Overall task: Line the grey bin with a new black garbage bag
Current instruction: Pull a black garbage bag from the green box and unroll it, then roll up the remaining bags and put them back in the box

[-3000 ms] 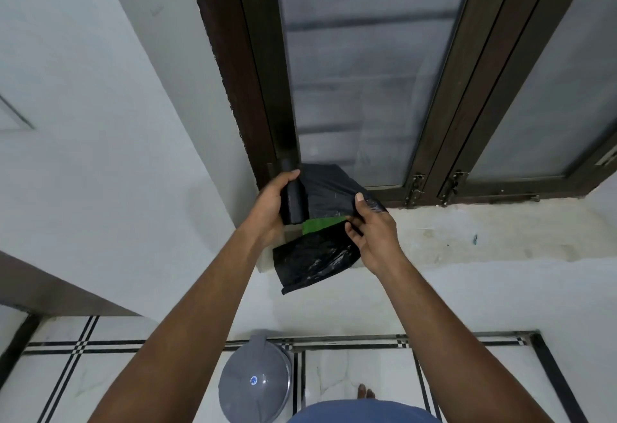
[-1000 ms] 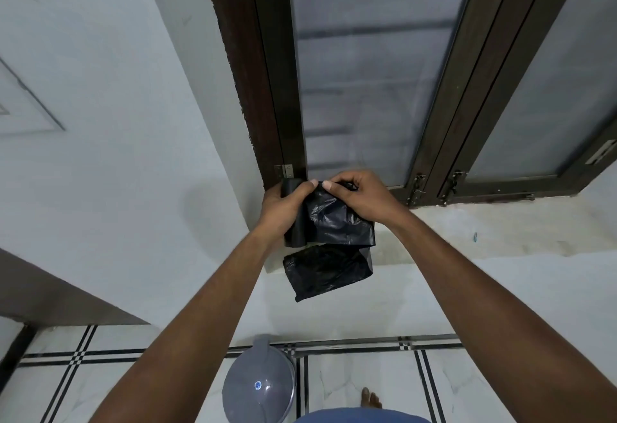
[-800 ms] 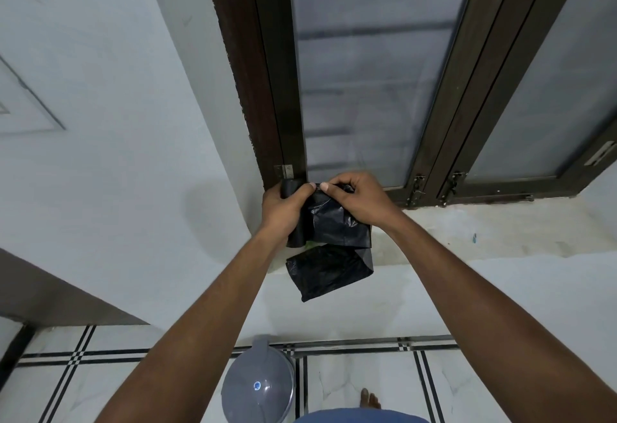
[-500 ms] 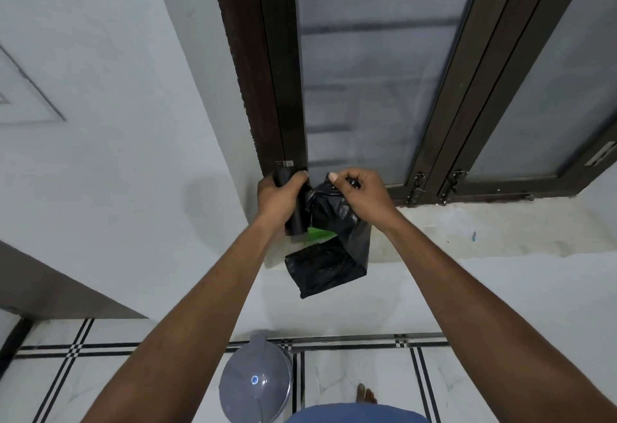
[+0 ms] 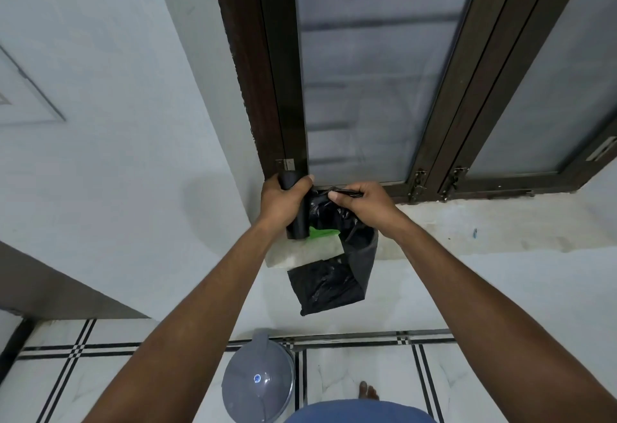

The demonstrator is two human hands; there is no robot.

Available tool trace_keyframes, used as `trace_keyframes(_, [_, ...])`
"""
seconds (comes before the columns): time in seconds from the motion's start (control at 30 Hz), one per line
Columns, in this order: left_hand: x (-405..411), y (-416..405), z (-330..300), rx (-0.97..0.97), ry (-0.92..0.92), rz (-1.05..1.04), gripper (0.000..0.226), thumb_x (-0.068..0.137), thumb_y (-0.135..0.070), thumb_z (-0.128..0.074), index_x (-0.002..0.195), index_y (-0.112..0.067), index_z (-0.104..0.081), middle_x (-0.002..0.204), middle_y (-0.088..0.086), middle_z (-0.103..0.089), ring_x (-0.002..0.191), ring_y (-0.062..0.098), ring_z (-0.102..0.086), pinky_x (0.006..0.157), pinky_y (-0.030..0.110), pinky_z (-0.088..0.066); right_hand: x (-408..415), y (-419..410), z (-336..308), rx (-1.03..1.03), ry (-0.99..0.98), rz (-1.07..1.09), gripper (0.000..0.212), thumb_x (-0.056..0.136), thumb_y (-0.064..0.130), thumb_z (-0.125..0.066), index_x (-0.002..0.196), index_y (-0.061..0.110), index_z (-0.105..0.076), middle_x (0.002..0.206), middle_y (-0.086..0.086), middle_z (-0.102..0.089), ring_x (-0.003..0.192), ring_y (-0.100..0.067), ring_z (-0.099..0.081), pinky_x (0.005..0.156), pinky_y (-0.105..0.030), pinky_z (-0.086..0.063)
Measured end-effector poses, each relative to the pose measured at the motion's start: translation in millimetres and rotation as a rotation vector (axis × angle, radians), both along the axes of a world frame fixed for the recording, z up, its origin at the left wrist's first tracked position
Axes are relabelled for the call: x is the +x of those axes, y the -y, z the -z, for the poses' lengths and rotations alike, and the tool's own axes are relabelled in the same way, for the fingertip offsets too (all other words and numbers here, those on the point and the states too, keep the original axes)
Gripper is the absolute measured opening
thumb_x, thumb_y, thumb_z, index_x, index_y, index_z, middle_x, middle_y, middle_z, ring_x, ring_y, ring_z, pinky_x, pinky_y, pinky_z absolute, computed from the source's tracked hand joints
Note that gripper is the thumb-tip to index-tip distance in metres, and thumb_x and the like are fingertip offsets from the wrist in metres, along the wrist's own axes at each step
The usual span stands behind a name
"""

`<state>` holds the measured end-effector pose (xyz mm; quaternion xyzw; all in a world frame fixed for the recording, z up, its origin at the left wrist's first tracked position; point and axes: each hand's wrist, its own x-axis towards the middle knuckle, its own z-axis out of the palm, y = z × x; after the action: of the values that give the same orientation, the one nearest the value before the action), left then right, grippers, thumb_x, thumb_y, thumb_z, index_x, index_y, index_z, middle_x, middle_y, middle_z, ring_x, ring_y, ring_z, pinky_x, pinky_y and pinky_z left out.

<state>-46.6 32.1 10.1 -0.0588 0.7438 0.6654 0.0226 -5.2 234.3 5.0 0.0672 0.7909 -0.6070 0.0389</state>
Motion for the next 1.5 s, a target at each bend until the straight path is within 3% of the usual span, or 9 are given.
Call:
trace_keyframes(0.27, [2.7,-11.5,-0.1,0.035,0.014,-0.076,0.023,0.091,-0.032,-0.087,0.108,-0.020,-0.078,0.104,0.006,-0.083,0.097,0.026,-0.080,0.095,0.047,-0.067,-5.8,4.3,7.9,0.072,0.005,0.163,0.013,0.097,0.036,-0.087,0.094,0.024,-0.089,0.090,0.004,-0.087,0.090,-0.015,-0.083,0.086,-0.033,-0.063])
trace_keyframes(0.43, [-6.1,15.5,-0.3,0.104,0.067,-0.111,0.023,0.091,-0.029,-0.088,0.099,-0.011,-0.077,0.086,0.012,-0.077,0.072,0.031,-0.075,0.058,0.036,-0.066,-0.6,-74.4,13.9,0.044,0.067,0.568,0.031,0.099,0.034,-0.084,0.112,0.006,-0.087,0.104,-0.013,-0.085,0.100,-0.030,-0.081,0.087,-0.039,-0.061])
trace_keyframes(0.57, [-7.6,0.7,7.1,0.168,0.137,-0.047,0.040,0.082,-0.039,-0.093,0.106,-0.010,-0.077,0.090,0.013,-0.079,0.082,0.040,-0.078,0.079,0.066,-0.068,7.0,-82.2,9.6,-0.052,0.047,0.452,0.026,0.101,0.040,-0.083,0.094,0.015,-0.084,0.098,-0.011,-0.084,0.089,-0.025,-0.079,0.084,-0.040,-0.061])
trace_keyframes(0.87, [-9.7,-14.5,27.2,0.166,0.206,0.037,0.062,0.081,-0.049,-0.094,0.131,-0.019,-0.073,0.118,0.006,-0.082,0.104,0.026,-0.081,0.087,0.038,-0.067,3.4,-42.4,3.1,-0.259,0.066,0.354,0.026,0.106,0.038,-0.076,0.107,0.013,-0.084,0.102,-0.005,-0.087,0.093,-0.017,-0.081,0.083,-0.031,-0.061])
trace_keyframes(1.0, [-6.5,-7.6,34.7,0.168,0.206,0.046,0.071,0.077,-0.055,-0.094,0.135,-0.023,-0.071,0.123,0.001,-0.082,0.109,0.022,-0.080,0.102,0.045,-0.064,-5.9,-38.0,-10.3,-0.378,0.101,0.393,0.005,0.106,0.017,-0.072,0.108,0.015,-0.077,0.094,-0.004,-0.083,0.089,-0.024,-0.077,0.078,-0.037,-0.058])
trace_keyframes(1.1, [-4.4,-0.8,39.0,0.147,0.203,0.022,0.074,0.076,-0.057,-0.094,0.138,-0.025,-0.071,0.126,-0.002,-0.080,0.111,0.020,-0.078,0.105,0.043,-0.063,-14.5,-38.0,-27.4,-0.470,-0.127,0.549,0.007,0.107,0.012,-0.072,0.102,0.016,-0.071,0.101,-0.008,-0.079,0.096,-0.023,-0.077,0.084,-0.039,-0.063])
trace_keyframes(1.2, [-5.1,1.9,45.5,0.148,0.198,0.014,0.075,0.073,-0.060,-0.095,0.136,-0.025,-0.074,0.124,-0.004,-0.082,0.110,0.018,-0.080,0.104,0.041,-0.063,-11.0,-42.3,-50.3,-0.188,-0.602,0.735,0.009,0.108,0.009,-0.070,0.103,0.015,-0.065,0.095,0.002,-0.071,0.084,0.002,-0.068,0.084,-0.024,-0.059])
trace_keyframes(1.3, [-4.4,1.0,46.8,0.164,0.202,0.012,0.063,0.080,-0.054,-0.094,0.133,-0.023,-0.075,0.120,-0.002,-0.083,0.105,0.017,-0.081,0.093,0.035,-0.065,-8.2,-57.0,-42.4,0.327,-0.833,0.626,0.012,0.106,0.006,-0.069,0.118,0.004,-0.069,0.116,-0.004,-0.072,0.107,-0.006,-0.068,0.100,-0.021,-0.055])
trace_keyframes(1.5, [-3.2,-11.1,50.0,0.196,0.207,-0.017,0.053,0.086,-0.044,-0.093,0.131,-0.021,-0.077,0.120,-0.002,-0.083,0.106,0.018,-0.081,0.093,0.034,-0.064,9.1,-92.4,58.6,0.669,-0.214,0.218,0.051,0.104,0.043,-0.073,0.146,0.015,-0.066,0.157,-0.014,-0.063,0.155,-0.034,-0.051,0.127,-0.041,-0.042])
